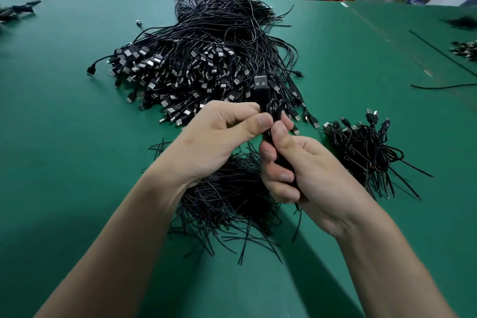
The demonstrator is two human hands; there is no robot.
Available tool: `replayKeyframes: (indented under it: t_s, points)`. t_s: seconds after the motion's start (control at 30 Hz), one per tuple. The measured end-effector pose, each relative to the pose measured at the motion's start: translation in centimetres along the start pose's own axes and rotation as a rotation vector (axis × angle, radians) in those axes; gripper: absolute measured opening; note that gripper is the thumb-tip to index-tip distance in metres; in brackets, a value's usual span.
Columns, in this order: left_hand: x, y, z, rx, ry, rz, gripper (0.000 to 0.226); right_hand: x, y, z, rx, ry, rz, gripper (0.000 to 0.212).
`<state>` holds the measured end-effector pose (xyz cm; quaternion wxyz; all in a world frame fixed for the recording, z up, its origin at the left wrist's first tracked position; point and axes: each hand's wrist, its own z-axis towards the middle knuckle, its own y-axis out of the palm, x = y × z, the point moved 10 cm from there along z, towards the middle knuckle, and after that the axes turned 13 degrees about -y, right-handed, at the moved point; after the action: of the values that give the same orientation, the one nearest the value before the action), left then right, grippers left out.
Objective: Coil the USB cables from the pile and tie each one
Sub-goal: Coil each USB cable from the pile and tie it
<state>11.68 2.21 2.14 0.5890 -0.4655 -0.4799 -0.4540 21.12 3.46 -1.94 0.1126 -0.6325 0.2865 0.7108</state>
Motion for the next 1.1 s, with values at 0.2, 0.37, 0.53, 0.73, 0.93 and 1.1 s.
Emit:
replayKeyframes:
  t_s: [0.2,0.37,0.53,0.73,0.93,1.1]
  points:
    - [-1.0,0.4,0.5,0.068,-0.017,-0.080,0.024,0.2,-0.3,0.0,0.031,-0.034,0.043,0.035]
    - [-1.9,0.3,0.8,0.098,-0.033,-0.043,0.030,0.0,-1.2,0.0,0.094,-0.128,-0.052,0.032]
    - [-2.2,-0.4,0.8,0.235,-0.068,0.810,0.018,-1.0,-4.2,-0.1,0.281,-0.218,-0.405,0.035]
    - [-6.7,0.6,0.8,0.013,-0.391,1.286,0.017,-0.2,-5.2,-0.5,0.353,-0.183,-0.435,0.036]
    - [-6.8,0.4,0.9,0.069,-0.357,1.290,0.011,0.5,-5.0,-0.6,0.339,-0.165,-0.375,0.035]
    - [-5.9,-1.1,0.6,0.199,-0.320,1.225,0.011,0.6,-5.3,-0.9,0.343,-0.157,-0.405,0.036]
